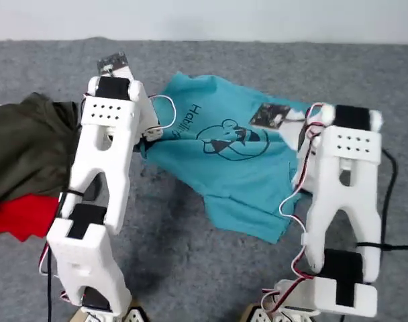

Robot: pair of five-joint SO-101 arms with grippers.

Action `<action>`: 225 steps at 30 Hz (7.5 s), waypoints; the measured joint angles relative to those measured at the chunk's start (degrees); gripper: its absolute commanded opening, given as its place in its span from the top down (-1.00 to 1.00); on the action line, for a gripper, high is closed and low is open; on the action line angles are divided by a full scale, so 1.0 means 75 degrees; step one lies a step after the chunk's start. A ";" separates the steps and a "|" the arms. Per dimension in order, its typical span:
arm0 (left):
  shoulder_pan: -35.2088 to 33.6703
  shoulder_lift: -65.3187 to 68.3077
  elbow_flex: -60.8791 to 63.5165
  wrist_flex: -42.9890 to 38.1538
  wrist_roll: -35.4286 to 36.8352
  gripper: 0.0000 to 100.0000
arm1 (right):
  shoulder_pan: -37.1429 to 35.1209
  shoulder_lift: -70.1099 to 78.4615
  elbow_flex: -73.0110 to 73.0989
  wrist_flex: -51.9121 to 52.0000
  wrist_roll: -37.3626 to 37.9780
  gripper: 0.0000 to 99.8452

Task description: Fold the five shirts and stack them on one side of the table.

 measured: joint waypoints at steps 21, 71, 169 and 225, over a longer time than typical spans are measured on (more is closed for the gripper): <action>-0.0012 0.0680 0.0059 0.0000 0.0000 0.98 | -0.2227 0.0000 0.3610 -0.0598 -0.0492 0.07; -0.0012 0.0680 0.0059 0.0000 0.0000 0.98 | -0.1242 0.4337 0.0973 -0.1875 -0.0785 0.98; 0.0270 0.3247 -0.2755 -0.0023 -0.0094 0.09 | 0.1149 0.2801 -0.0574 -0.2309 -0.2309 0.57; -0.1875 -0.0094 0.1723 -0.0023 0.0129 0.09 | 0.0903 0.6365 -0.4724 -0.3634 -0.0996 0.98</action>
